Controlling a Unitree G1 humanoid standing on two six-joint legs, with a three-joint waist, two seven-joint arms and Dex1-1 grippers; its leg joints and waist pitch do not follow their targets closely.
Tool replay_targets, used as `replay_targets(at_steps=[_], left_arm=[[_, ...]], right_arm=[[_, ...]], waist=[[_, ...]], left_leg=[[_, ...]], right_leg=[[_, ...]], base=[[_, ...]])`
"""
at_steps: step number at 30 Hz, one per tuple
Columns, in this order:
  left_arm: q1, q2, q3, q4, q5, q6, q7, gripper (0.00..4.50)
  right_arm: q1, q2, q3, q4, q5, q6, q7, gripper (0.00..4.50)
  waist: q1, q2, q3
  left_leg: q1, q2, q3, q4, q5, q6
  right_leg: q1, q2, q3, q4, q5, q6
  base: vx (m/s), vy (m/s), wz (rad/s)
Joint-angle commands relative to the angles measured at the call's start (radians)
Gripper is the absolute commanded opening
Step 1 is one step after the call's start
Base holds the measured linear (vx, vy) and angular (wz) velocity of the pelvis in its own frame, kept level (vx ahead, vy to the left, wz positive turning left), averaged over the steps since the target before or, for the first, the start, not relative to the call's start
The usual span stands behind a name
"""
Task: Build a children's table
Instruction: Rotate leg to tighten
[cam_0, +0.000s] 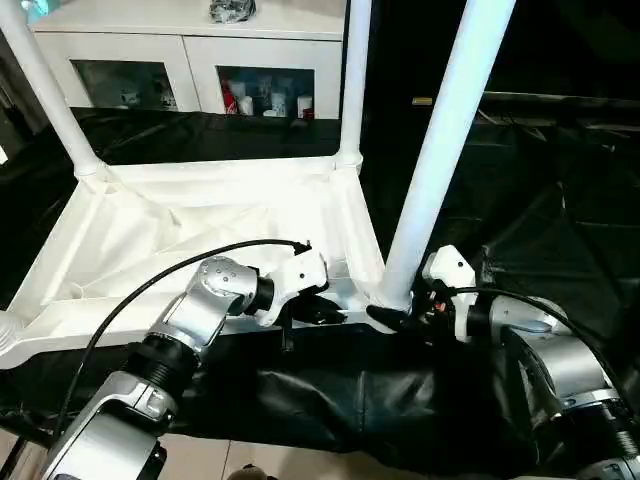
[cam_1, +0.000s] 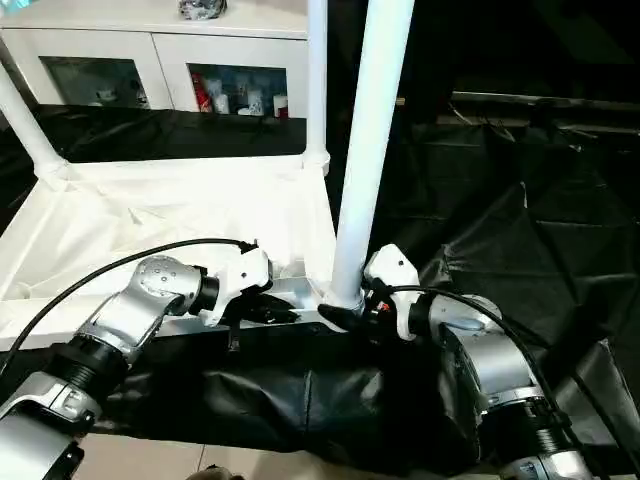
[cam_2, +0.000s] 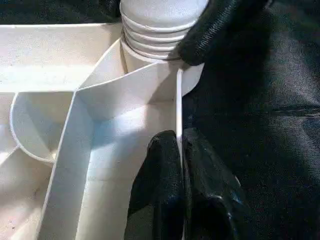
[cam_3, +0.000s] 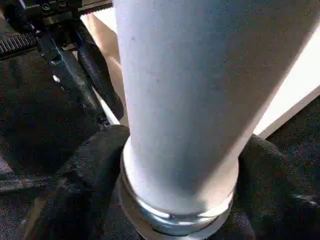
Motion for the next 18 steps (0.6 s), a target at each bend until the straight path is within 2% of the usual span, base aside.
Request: replay_targets(at_steps=[1, 3, 5, 11, 14, 16, 18], left_arm=[[0.014, 0.012, -0.002, -0.015, 0.000, 0.011, -0.001, 0.00], [0.017, 0.014, -0.003, -0.019, 0.001, 0.012, -0.001, 0.00], [0.021, 0.016, -0.004, -0.023, 0.001, 0.014, -0.001, 0.00], [0.026, 0.021, -0.003, -0.018, 0.016, 0.020, 0.024, 0.00], [0.020, 0.011, 0.008, -0.006, 0.019, 0.022, 0.057, 0.00], [-0.013, -0.045, 0.052, 0.026, 0.009, 0.057, 0.167, 0.00], [-0.035, -0.079, 0.071, 0.043, 0.006, 0.077, 0.225, 0.00]], right_arm=[[-0.012, 0.002, -0.003, 0.015, 0.001, -0.009, -0.001, 3.19], [-0.011, 0.003, -0.001, 0.017, 0.001, -0.011, 0.005, 3.11], [-0.008, 0.004, 0.001, 0.016, 0.000, -0.013, 0.007, 2.84], [-0.003, 0.014, 0.007, 0.021, -0.007, -0.007, -0.012, 2.75], [-0.005, 0.030, 0.002, 0.033, -0.011, 0.002, -0.043, 2.75], [-0.027, 0.102, -0.029, 0.088, -0.030, 0.036, -0.191, 2.75], [-0.042, 0.146, -0.050, 0.125, -0.043, 0.045, -0.286, 2.75]], waist=[[0.006, -0.014, -0.065], [0.006, -0.015, -0.065], [0.006, -0.015, -0.065], [0.002, -0.015, -0.064], [0.000, -0.015, -0.062], [-0.005, -0.014, -0.060], [-0.014, -0.017, -0.060]], left_leg=[[0.006, 0.051, -0.018, -0.075, -0.244, 0.041], [0.006, 0.051, -0.017, -0.075, -0.241, 0.043], [0.005, 0.051, -0.018, -0.075, -0.241, 0.043], [0.005, 0.051, -0.017, -0.076, -0.240, 0.043], [0.006, 0.050, -0.018, -0.077, -0.257, 0.036], [0.007, 0.048, -0.018, -0.078, -0.274, 0.024], [0.008, 0.045, -0.023, -0.080, -0.300, 0.003]], right_leg=[[0.053, -0.072, 0.052, -0.077, -0.332, -0.184], [0.052, -0.072, 0.052, -0.077, -0.329, -0.185], [0.052, -0.072, 0.052, -0.076, -0.331, -0.184], [0.052, -0.071, 0.053, -0.074, -0.314, -0.191], [0.051, -0.072, 0.052, -0.079, -0.353, -0.182], [0.047, -0.072, 0.051, -0.083, -0.385, -0.178], [0.049, -0.074, 0.047, -0.091, -0.454, -0.150]], base=[[0.000, 0.000, 0.00], [0.000, 0.000, 0.00], [0.000, 0.000, 0.00], [0.000, 0.000, 0.00], [0.000, 0.000, 0.00], [0.000, 0.000, 0.00], [0.000, 0.000, 0.00]])
